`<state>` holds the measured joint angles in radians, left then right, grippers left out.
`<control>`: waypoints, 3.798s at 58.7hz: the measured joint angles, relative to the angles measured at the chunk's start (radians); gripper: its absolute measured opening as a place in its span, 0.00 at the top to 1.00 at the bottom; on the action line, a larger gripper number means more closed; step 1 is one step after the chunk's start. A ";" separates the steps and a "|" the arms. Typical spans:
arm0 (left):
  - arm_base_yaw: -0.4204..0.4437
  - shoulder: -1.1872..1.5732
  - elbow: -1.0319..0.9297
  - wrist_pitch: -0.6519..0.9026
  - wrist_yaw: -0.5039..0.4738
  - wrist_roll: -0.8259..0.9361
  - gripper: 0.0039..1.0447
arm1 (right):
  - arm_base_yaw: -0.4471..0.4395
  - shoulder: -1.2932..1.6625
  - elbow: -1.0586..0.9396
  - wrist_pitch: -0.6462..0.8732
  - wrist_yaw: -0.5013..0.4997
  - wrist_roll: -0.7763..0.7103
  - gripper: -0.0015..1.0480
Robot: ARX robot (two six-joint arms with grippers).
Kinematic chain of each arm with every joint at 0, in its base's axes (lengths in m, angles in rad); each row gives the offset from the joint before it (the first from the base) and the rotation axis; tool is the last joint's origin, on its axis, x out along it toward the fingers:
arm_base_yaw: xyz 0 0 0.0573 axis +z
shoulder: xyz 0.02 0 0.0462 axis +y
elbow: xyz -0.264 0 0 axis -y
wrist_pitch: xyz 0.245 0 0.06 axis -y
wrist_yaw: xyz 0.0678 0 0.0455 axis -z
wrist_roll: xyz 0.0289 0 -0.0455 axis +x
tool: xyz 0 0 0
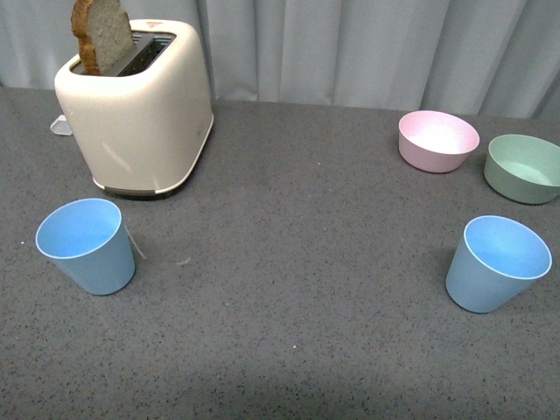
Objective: Stack blue cups with both arms
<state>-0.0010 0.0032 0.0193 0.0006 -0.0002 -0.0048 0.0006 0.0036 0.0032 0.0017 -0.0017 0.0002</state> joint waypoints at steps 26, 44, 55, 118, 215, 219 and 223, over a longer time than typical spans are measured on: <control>0.000 0.000 0.000 0.000 0.000 0.000 0.06 | 0.000 0.000 0.000 0.000 0.000 0.000 0.09; 0.000 0.000 0.000 0.000 0.000 0.000 0.06 | 0.000 0.000 0.000 0.000 0.000 0.000 0.09; 0.000 0.000 0.000 0.000 -0.002 0.000 0.06 | 0.000 0.000 0.000 0.000 0.000 0.000 0.09; -0.019 1.741 0.768 -0.009 -0.074 -0.338 0.06 | 0.000 0.000 0.000 0.000 0.000 0.000 0.09; -0.432 2.049 1.182 -0.242 -0.094 -0.533 0.97 | 0.000 0.000 0.000 0.000 0.000 0.000 0.09; -0.447 2.062 1.205 -0.252 -0.094 -0.545 0.97 | 0.000 0.000 0.000 0.000 0.000 0.000 0.09; -0.458 2.075 1.228 -0.261 -0.094 -0.552 0.97 | 0.000 0.000 0.000 0.000 0.000 0.000 0.09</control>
<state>-0.4587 2.0785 1.2472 -0.2604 -0.0944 -0.5568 0.0006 0.0036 0.0032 0.0017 -0.0017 -0.0002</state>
